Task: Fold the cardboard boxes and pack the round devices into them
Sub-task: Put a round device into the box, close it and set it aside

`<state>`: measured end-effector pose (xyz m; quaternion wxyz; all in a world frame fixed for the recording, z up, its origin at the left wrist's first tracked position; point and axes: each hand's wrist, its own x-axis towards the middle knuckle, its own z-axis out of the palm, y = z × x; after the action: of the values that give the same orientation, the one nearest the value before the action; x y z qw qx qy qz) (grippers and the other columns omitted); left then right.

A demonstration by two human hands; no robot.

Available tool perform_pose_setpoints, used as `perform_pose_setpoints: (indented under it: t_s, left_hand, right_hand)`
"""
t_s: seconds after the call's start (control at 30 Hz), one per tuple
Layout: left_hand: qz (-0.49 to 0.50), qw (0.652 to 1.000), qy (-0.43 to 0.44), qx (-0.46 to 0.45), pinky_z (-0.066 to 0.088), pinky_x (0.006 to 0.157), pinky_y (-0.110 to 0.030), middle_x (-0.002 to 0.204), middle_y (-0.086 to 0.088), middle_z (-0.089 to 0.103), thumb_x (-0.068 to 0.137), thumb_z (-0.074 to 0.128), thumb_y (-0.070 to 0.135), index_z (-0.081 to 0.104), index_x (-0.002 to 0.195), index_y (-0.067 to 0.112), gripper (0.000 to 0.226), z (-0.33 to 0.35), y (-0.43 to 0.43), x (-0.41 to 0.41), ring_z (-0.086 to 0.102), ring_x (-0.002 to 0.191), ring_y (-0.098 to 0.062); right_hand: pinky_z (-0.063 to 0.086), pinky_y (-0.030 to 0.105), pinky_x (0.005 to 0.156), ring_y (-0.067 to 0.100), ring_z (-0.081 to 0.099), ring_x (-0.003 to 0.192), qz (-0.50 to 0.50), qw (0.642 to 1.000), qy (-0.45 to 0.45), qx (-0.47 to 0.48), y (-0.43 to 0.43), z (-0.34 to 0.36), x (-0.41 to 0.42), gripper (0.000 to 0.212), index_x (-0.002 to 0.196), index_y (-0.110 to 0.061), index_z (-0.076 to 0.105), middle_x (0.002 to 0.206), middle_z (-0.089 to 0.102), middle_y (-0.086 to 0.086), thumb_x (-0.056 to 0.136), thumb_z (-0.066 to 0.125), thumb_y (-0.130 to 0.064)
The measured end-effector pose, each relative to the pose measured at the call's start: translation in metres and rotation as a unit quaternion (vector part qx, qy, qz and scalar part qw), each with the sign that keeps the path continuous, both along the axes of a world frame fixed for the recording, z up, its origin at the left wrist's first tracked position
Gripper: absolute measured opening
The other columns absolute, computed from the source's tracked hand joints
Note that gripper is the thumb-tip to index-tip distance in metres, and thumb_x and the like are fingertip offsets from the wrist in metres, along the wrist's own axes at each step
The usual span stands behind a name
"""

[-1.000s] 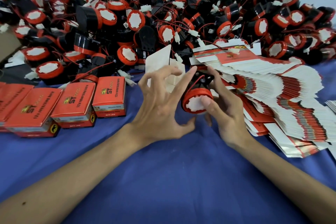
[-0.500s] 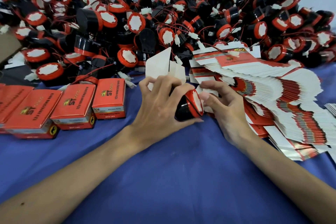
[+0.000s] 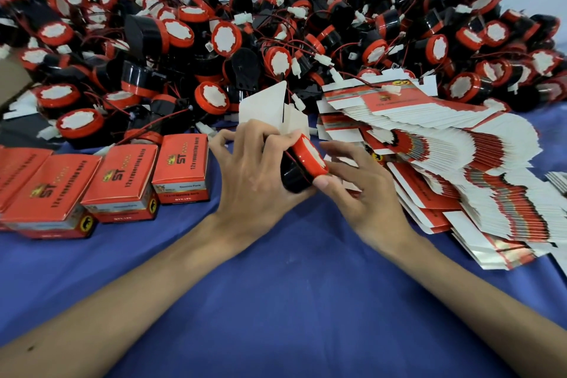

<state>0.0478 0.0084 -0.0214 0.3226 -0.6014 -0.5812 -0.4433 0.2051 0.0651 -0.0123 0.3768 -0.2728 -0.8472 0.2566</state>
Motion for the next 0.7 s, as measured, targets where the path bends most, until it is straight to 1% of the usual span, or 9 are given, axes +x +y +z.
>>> perform_pose_setpoints:
  t_s: [0.07,0.1,0.2,0.23,0.33,0.4,0.5,0.6,0.7]
  left_hand:
    - [0.002,1.000,-0.002,0.001,0.029,0.083,-0.045,0.104,-0.007,0.045,0.079,0.063,0.059,0.043,0.111,0.013,0.060,-0.0006,-0.0003,-0.0007,0.044,0.095,-0.022]
    - [0.002,1.000,-0.003,-0.001,0.029,0.083,-0.044,0.105,-0.004,0.039,0.079,0.062,0.060,0.043,0.112,0.013,0.060,-0.0010,-0.0008,-0.0009,0.043,0.096,-0.023]
    - [0.006,1.000,-0.007,-0.006,0.029,0.084,-0.045,0.105,-0.002,0.035,0.083,0.057,0.063,0.042,0.113,0.014,0.059,0.0002,-0.0007,-0.0012,0.043,0.097,-0.023]
    - [0.004,1.000,-0.008,-0.006,0.029,0.085,-0.045,0.105,-0.002,0.035,0.082,0.059,0.061,0.042,0.113,0.014,0.058,0.0002,-0.0007,-0.0010,0.043,0.097,-0.023]
    - [-0.006,1.000,0.002,-0.002,0.029,0.085,-0.044,0.105,-0.001,0.036,0.079,0.065,0.050,0.043,0.114,0.015,0.054,-0.0006,-0.0006,-0.0001,0.043,0.097,-0.021]
    - [-0.018,1.000,0.016,-0.005,0.028,0.085,-0.044,0.104,-0.001,0.037,0.081,0.065,0.048,0.044,0.114,0.016,0.051,-0.0013,-0.0007,0.0012,0.044,0.097,-0.021]
    - [-0.044,0.999,0.022,-0.007,0.028,0.086,-0.044,0.105,0.000,0.037,0.087,0.058,0.051,0.044,0.115,0.017,0.046,-0.0001,-0.0006,0.0024,0.044,0.098,-0.021]
    - [-0.077,0.997,0.027,-0.006,0.026,0.086,-0.043,0.104,-0.001,0.037,0.089,0.056,0.051,0.044,0.116,0.017,0.045,-0.0002,0.0000,0.0015,0.043,0.098,-0.021]
    - [-0.110,0.993,0.029,-0.024,0.028,0.087,-0.045,0.104,0.000,0.037,0.091,0.052,0.048,0.043,0.117,0.018,0.041,-0.0026,-0.0001,0.0011,0.043,0.099,-0.021]
  right_hand:
    - [0.040,0.021,0.074,0.020,0.051,0.098,-0.068,0.986,-0.027,0.152,-0.0022,-0.0044,-0.0016,0.041,0.098,-0.009,0.075,0.108,0.059,0.013,0.088,0.058,-0.045]
    - [0.037,0.021,0.068,0.019,0.048,0.089,-0.086,0.979,-0.026,0.185,-0.0034,-0.0051,-0.0020,0.042,0.095,-0.007,0.074,0.097,0.058,0.013,0.089,0.057,-0.044]
    - [0.034,0.008,0.058,0.003,0.044,0.067,-0.066,0.988,-0.020,0.139,-0.0061,-0.0015,-0.0023,0.047,0.103,-0.004,0.071,0.076,0.053,-0.004,0.089,0.055,-0.046]
    - [0.035,0.004,0.058,0.004,0.047,0.063,-0.046,0.992,-0.013,0.118,-0.0074,-0.0001,-0.0025,0.048,0.108,-0.003,0.069,0.073,0.055,-0.008,0.089,0.055,-0.045]
    - [0.035,-0.004,0.064,-0.008,0.054,0.071,-0.003,0.996,0.008,0.090,-0.0099,0.0004,-0.0027,0.054,0.119,0.000,0.064,0.077,0.056,-0.018,0.089,0.055,-0.043]
    - [0.037,-0.003,0.069,-0.019,0.054,0.078,0.025,0.999,0.003,0.046,-0.0078,0.0008,-0.0004,0.065,0.129,-0.003,0.058,0.084,0.053,-0.028,0.087,0.052,-0.053]
    - [0.047,0.007,0.075,-0.007,0.061,0.089,0.058,0.998,-0.006,-0.026,-0.0040,0.0008,0.0021,0.072,0.136,-0.012,0.052,0.092,0.060,-0.024,0.083,0.050,-0.060]
    - [0.038,0.000,0.070,-0.018,0.056,0.083,0.071,0.997,-0.014,-0.018,-0.0056,0.0031,0.0013,0.071,0.134,-0.020,0.050,0.087,0.052,-0.033,0.083,0.048,-0.070]
    - [0.037,-0.003,0.068,-0.021,0.054,0.083,0.074,0.996,-0.034,-0.036,-0.0057,0.0011,0.0022,0.070,0.135,-0.029,0.039,0.091,0.050,-0.031,0.081,0.045,-0.073]
